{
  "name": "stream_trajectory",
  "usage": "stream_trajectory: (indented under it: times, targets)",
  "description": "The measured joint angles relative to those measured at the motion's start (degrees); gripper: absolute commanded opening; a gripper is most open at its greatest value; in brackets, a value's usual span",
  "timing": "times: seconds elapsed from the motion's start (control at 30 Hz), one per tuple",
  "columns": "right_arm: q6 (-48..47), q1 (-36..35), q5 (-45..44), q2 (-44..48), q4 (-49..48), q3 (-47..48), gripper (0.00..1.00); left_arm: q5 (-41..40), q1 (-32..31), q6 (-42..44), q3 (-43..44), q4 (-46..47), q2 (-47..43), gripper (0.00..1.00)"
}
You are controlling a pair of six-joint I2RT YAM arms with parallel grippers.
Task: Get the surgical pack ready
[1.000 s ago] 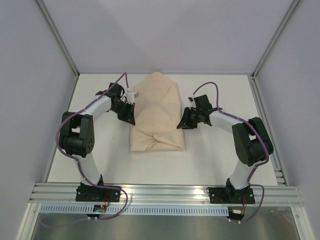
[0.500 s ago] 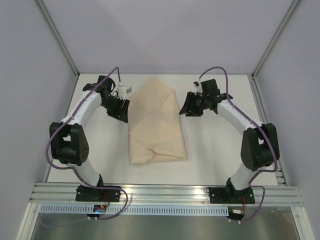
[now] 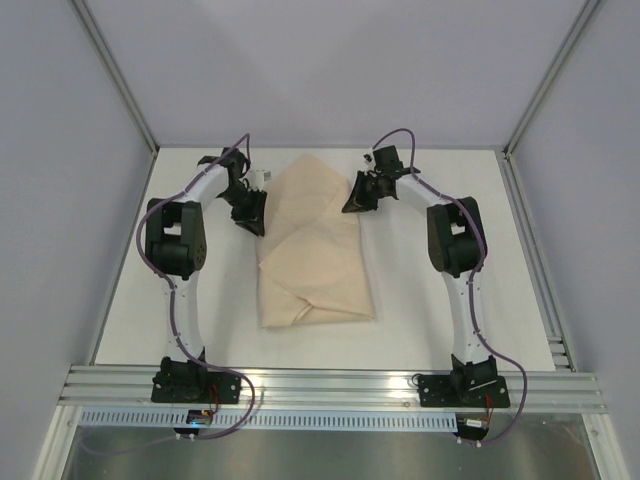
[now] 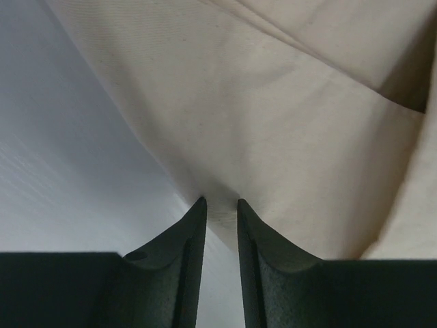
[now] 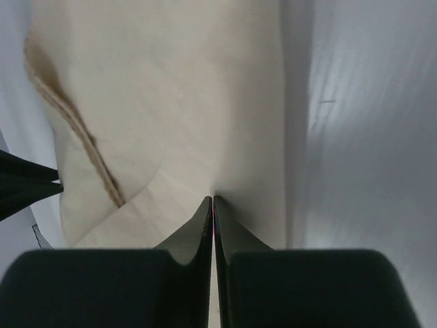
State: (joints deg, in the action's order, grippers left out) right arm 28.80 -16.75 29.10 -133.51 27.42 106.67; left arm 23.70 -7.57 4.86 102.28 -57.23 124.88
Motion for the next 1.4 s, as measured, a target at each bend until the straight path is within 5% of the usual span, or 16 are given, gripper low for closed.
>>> stream_trajectory:
  times: [0.57,0.83,1.27,1.4]
  targets:
    - [7.91,2.73,-0.02,-8.26,0.70,15.34,0.03,-4.94,0.22,-9.25,8.07,4.13,6.64,0.36]
    - [8.98,3.23,-6.14,-10.40,1.09,18.01,0.40,-7.74,0.44,-15.34,8.22,8.74,6.38,0.54]
    - [9.97,3.61,-2.91,-16.52,1.07,22.40,0.39,-10.88,0.48,-16.81,14.53,7.96,11.34,0.60]
    - [10.93,3.58,-1.05,-17.53,-0.31,23.04,0.26,-10.64,0.48,-17.00,16.98,7.72,12.94,0.53]
